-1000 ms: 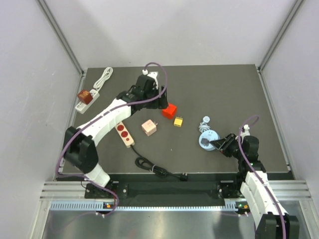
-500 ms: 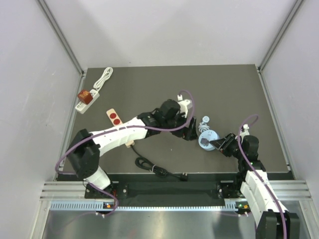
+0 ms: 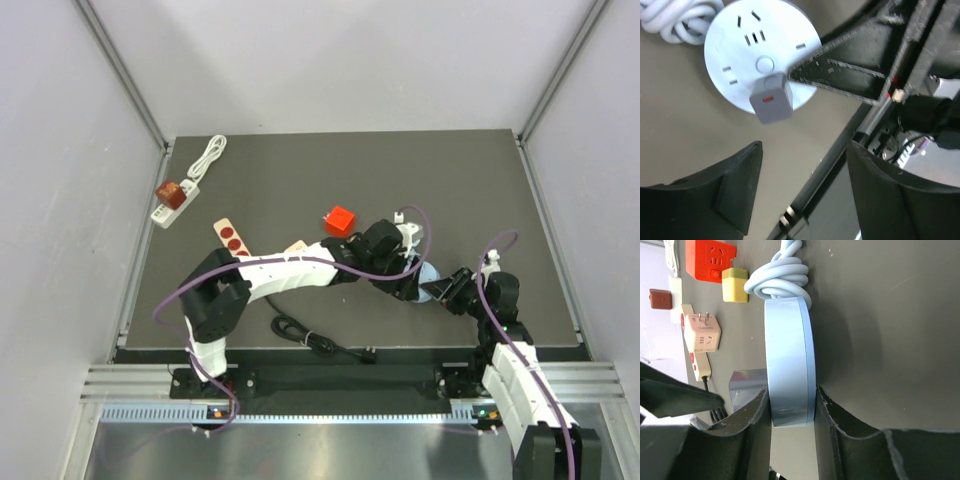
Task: Pull the plug off the socket
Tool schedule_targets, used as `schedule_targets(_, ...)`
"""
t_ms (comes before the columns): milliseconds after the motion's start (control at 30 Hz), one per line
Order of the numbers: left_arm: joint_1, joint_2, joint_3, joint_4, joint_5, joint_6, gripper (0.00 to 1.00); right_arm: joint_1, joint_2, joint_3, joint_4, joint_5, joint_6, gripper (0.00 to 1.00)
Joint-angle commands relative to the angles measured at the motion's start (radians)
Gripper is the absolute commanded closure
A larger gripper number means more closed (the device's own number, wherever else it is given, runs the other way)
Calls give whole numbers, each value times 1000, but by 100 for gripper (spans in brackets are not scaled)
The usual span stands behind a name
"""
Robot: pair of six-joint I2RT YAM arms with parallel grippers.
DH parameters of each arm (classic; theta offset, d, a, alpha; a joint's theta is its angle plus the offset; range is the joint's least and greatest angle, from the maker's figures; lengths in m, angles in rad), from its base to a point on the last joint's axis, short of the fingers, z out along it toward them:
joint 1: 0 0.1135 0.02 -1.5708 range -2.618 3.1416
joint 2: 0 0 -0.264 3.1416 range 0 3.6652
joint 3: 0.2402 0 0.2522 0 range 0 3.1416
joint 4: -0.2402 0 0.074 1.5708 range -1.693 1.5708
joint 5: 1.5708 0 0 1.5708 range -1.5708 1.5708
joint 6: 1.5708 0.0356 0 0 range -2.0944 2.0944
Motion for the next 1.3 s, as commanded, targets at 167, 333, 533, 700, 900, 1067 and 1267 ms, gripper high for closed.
schedule_targets(167,0,68,97,12,-26,7,39,-9,-19,-17,-52,1,-40,100)
schedule_targets(333,0,122,141,-28,-37,4,34,-9,-16,-14,-51,1,-40,100)
schedule_targets(533,0,153,137,-7,-15,-1,32,-7,-17,-19,-52,4,-38,100)
schedule_targets(700,0,174,149,1,6,-10,46,-9,-23,-21,-52,7,-35,100)
schedule_targets(900,0,197,180,-15,12,-16,60,-9,-33,-19,-58,6,-35,100)
schedule_targets(1067,0,197,192,-18,9,-33,87,-9,-43,-21,-63,12,-34,100)
schedule_targets(1267,0,185,195,-25,-6,-59,100,-9,-91,-21,-118,99,-23,100)
